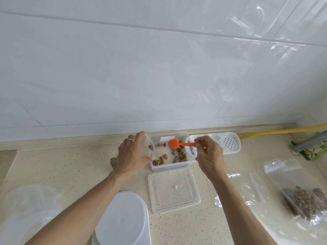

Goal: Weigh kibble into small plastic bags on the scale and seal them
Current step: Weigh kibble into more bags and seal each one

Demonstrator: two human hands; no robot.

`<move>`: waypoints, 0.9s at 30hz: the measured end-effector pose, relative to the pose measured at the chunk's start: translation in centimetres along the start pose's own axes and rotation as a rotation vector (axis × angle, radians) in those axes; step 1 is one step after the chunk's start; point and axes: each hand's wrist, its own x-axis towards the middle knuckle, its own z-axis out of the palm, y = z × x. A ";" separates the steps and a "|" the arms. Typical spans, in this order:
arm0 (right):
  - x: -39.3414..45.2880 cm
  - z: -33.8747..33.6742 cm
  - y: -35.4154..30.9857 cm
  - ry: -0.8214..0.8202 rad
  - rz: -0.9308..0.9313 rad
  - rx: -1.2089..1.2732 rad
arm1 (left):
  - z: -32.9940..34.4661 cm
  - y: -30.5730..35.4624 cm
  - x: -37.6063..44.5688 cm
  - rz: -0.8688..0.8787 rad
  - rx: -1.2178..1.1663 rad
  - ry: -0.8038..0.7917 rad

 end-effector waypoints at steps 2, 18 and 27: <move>-0.4 0.6 1.8 -0.048 0.051 -0.081 | -0.1 -0.6 -0.2 0.030 0.019 0.000; -0.5 2.8 2.8 -0.389 0.254 0.113 | 0.2 -1.2 -0.5 0.079 0.079 -0.026; -1.0 2.5 2.7 -0.208 0.542 0.408 | -0.2 -1.0 -0.2 0.107 0.154 0.007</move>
